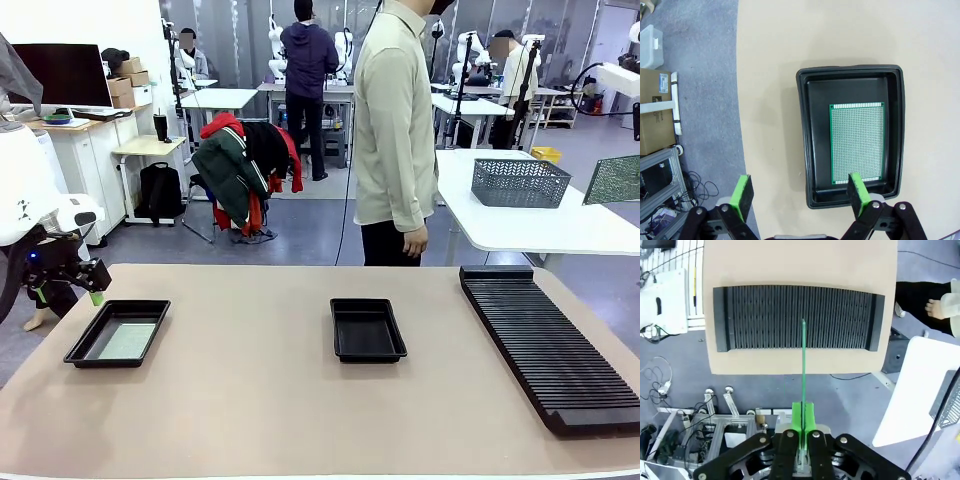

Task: Inspect and transfer BCBs to ESD trays.
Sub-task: Pick up the Blank PCB from the PCB Rack and place it in the right ESD tray.

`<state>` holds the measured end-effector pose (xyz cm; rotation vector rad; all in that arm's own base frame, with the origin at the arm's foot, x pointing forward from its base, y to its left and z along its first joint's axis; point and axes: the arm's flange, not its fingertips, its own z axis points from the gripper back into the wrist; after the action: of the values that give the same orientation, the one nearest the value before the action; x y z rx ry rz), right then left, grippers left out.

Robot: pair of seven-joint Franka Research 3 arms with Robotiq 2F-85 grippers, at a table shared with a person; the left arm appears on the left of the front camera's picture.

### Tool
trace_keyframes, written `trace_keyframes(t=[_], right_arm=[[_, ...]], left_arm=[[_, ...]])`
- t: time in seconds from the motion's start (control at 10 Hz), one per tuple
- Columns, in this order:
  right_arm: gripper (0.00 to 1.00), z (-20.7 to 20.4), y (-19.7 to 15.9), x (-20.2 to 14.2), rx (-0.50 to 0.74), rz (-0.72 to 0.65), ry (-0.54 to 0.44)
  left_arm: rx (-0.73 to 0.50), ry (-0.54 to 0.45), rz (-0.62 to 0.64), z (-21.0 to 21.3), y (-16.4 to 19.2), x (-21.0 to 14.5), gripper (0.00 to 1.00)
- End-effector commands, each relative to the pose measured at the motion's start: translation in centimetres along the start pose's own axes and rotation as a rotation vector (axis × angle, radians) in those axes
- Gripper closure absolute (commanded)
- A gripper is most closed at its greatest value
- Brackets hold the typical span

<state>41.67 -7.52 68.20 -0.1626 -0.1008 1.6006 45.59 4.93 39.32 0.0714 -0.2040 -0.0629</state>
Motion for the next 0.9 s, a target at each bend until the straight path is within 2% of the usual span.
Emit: trace_keyframes(t=[0.0,0.2,0.3,0.8], right_arm=[[1.0,0.58,-1.04,0.17,0.047,-0.055,-0.022],[1.0,0.63,-0.98,-0.12,0.053,-0.064,-0.057],[1.0,0.32,-0.63,-0.08,0.036,-0.03,-0.003],[1.0,0.32,-0.63,-0.08,0.036,-0.03,-0.003]], left_arm=[[0.001,-0.008,0.001,-0.14,0.08,0.03,0.0],[0.001,-0.008,0.001,-0.14,0.08,0.03,0.0],[0.001,-0.008,0.001,-0.14,0.08,0.03,0.0],[0.001,-0.008,0.001,-0.14,0.08,0.03,0.0]])
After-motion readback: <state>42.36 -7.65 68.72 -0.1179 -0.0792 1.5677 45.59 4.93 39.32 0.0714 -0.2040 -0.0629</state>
